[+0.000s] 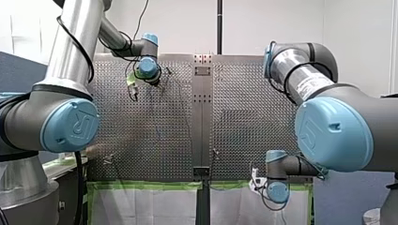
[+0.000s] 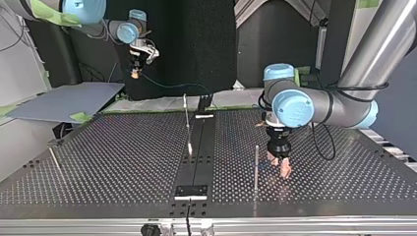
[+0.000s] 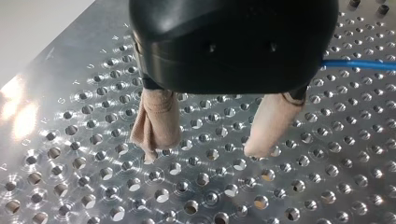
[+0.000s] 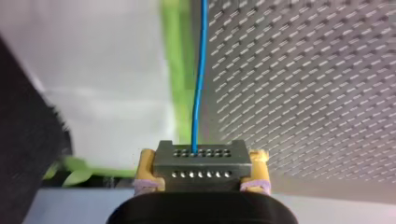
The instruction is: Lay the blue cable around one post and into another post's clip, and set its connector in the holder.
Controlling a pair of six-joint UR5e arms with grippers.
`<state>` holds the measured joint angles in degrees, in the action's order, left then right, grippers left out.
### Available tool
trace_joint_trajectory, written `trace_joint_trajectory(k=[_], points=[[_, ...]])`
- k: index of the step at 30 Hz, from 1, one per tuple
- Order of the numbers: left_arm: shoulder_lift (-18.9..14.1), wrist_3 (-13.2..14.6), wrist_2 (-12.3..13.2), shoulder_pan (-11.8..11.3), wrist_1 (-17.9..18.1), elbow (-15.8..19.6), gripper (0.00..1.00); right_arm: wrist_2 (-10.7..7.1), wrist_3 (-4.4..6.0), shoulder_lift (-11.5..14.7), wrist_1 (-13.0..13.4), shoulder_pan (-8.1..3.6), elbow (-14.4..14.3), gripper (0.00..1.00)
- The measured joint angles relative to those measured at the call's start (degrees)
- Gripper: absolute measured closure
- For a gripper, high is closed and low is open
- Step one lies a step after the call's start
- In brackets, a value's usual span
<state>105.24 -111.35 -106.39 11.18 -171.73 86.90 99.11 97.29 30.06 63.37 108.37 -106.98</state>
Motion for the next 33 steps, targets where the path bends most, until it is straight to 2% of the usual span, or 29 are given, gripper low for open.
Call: trace_joint_trajectory(k=[8, 11, 18, 26, 28, 33], points=[[0.0, 0.0, 0.0, 0.0, 0.1, 0.0, 0.0, -5.11, -0.02, 5.2, 5.2, -0.24, -3.1, 1.0], [0.0, 0.0, 0.0, 0.0, 0.2, 0.0, 0.0, -6.06, 0.13, 7.0, 6.9, -0.46, -3.7, 1.0], [0.0, -0.1, 0.0, 0.1, 0.2, 0.0, 0.0, -6.77, 0.17, 10.8, 10.4, -1.4, -6.0, 1.0], [0.0, -0.2, 0.0, 0.2, 0.1, 0.0, 0.0, -6.71, -0.28, 15.1, 10.7, -1.78, -6.3, 1.0], [0.0, -0.3, 0.0, 0.2, 0.0, 0.0, 0.0, -6.62, -0.35, 15.0, 10.8, -1.79, -6.3, 1.0], [0.0, -0.4, 0.0, 0.2, 0.0, 0.0, 0.0, -6.69, -0.51, 12.7, 12.2, -1.58, -6.4, 1.0]])
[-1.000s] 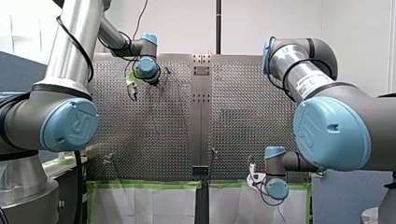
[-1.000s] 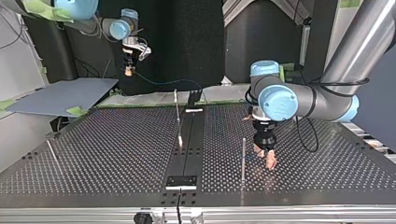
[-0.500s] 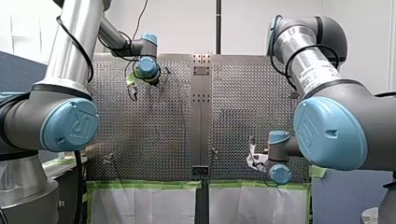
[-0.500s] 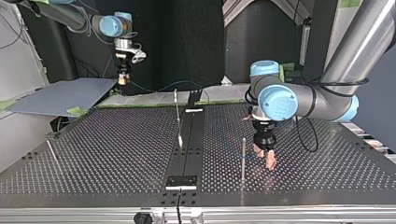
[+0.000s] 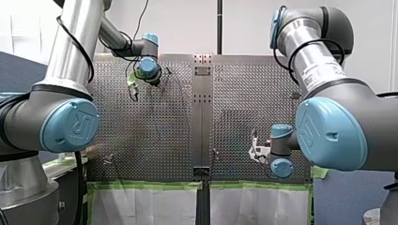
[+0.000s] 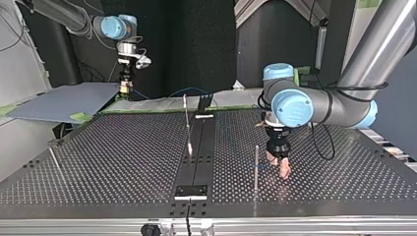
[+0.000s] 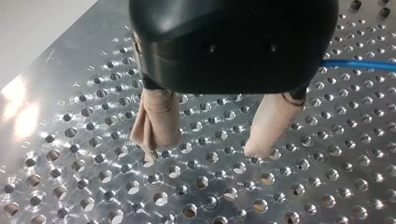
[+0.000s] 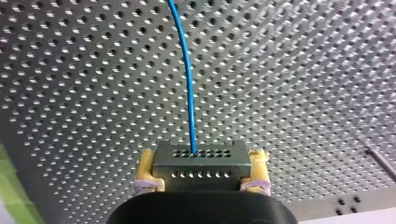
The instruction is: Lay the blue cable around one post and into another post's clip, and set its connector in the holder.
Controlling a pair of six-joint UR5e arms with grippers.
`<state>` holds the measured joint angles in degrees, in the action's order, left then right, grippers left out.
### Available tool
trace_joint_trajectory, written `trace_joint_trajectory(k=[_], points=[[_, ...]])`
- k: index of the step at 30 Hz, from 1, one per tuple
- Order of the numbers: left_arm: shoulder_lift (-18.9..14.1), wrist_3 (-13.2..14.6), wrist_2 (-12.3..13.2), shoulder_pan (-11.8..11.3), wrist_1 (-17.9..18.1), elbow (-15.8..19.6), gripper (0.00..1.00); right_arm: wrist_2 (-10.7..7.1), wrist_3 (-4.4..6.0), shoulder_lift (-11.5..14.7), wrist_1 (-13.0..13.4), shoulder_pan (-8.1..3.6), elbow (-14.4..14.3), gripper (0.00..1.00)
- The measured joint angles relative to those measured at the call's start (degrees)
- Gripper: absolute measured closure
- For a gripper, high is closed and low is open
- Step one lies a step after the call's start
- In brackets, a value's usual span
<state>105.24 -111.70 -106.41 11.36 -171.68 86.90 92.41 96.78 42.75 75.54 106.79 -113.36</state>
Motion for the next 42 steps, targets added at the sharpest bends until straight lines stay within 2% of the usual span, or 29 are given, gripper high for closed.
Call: trace_joint_trajectory(k=[8, 19, 29, 42], points=[[0.0, 0.0, -0.1, 0.0, 0.0, 0.0, 0.0, -0.1, -0.8, -4.0, 2.0, 0.28, 0.0, 1.0], [0.0, -0.6, 0.5, 0.2, 0.1, 0.0, 0.0, -0.29, -0.39, -4.6, 2.2, 0.27, 0.0, 1.0], [0.0, -5.7, 1.1, -0.1, 0.1, 0.0, 0.0, 0.13, 0.55, -4.6, 1.6, -0.15, 0.1, 1.0], [0.0, -13.5, 2.3, -0.6, 0.0, -0.1, 0.0, 0.49, 0.34, -4.6, 1.6, -0.21, 0.1, 1.0]])
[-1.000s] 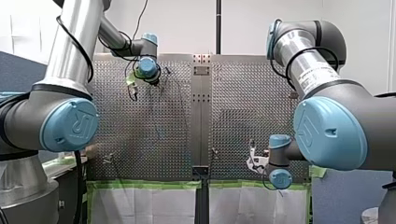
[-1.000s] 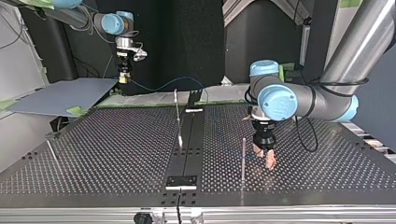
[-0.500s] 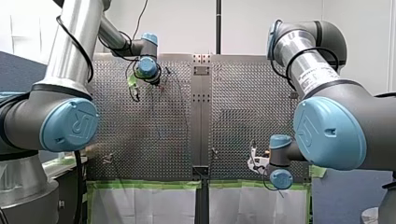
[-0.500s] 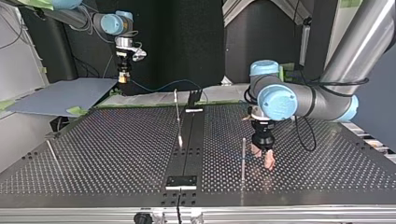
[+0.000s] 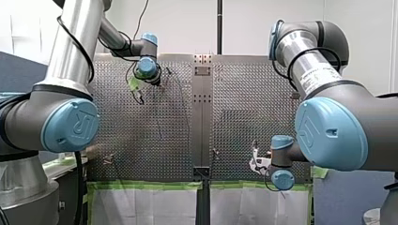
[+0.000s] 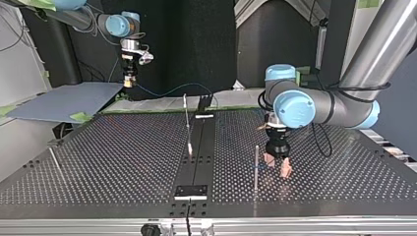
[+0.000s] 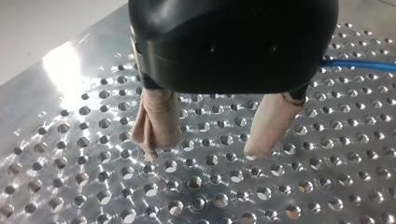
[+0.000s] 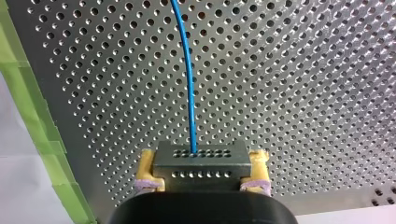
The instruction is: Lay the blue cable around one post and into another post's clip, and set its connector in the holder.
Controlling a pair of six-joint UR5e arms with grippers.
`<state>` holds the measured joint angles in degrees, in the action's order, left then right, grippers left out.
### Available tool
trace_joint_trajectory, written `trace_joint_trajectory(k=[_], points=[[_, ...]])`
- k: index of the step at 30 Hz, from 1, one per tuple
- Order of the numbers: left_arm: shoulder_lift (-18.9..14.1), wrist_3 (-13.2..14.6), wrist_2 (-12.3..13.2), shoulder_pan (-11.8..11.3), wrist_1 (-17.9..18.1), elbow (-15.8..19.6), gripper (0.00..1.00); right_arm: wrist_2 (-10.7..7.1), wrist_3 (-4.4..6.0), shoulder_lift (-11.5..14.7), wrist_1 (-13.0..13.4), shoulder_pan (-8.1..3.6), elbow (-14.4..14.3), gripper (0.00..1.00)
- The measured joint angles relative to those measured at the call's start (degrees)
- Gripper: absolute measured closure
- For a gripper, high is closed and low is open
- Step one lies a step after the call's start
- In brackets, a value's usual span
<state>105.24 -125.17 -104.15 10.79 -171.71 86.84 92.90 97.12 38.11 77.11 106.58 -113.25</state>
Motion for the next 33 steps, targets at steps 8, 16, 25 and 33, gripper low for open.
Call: trace_joint_trajectory(k=[8, 16, 25, 33], points=[[0.0, -4.8, 2.3, -0.4, -0.8, 0.0, 0.0, 0.01, 0.14, 0.0, -0.2, -0.01, 0.1, 1.0], [-0.1, -9.5, 6.9, -0.8, -2.2, 0.1, 0.0, 0.0, 0.19, 0.0, -0.6, -0.01, 0.1, 1.0], [-0.1, -14.8, 11.8, -1.2, -5.5, 0.1, 0.0, 0.05, 0.19, 0.0, -0.9, -0.01, 0.1, 1.0], [-0.1, -19.9, 13.8, -1.7, -3.7, 1.8, 0.0, 0.05, 0.07, 0.0, -1.0, 0.01, 0.1, 1.0]])
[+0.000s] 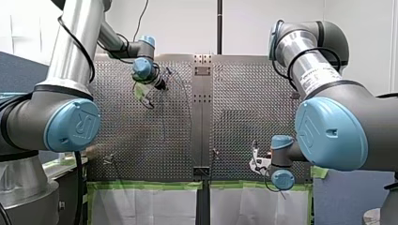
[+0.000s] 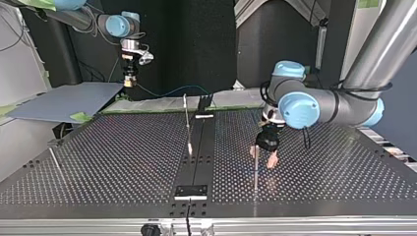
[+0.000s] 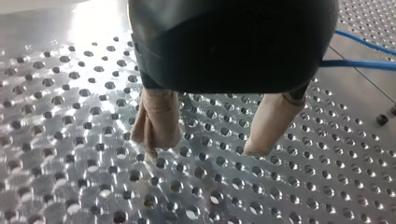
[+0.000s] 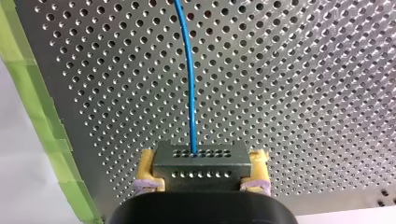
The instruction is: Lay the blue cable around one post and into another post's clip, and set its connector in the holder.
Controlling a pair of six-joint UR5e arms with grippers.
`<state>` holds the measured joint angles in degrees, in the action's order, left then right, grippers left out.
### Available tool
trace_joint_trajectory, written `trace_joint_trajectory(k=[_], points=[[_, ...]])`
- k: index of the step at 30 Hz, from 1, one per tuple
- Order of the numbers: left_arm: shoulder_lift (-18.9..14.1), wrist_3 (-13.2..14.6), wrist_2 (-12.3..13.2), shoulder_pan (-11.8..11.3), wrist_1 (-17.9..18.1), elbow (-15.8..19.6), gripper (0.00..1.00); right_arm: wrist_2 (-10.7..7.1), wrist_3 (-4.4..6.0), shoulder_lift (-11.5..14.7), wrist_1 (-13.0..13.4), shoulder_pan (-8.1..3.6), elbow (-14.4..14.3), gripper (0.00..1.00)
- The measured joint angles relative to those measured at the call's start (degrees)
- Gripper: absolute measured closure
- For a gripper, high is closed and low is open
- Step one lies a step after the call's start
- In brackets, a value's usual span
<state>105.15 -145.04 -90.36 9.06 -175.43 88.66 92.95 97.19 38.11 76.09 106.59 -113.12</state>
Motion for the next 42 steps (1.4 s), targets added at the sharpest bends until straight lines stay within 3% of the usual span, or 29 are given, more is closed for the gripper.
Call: trace_joint_trajectory(k=[8, 15, 42], points=[[-0.4, -5.0, 1.6, -0.9, 4.3, 2.8, 0.0, -0.03, -0.18, 0.0, 0.0, 0.21, 0.0, 1.0], [-0.9, -8.6, 1.8, -1.6, 4.9, 3.4, 0.0, 0.01, -0.33, 0.0, 0.0, 0.32, 0.0, 1.0], [-2.8, -24.0, -1.0, -1.8, -1.9, 3.4, 0.0, -0.13, -0.38, 0.0, 0.1, 0.59, 0.0, 1.0]])
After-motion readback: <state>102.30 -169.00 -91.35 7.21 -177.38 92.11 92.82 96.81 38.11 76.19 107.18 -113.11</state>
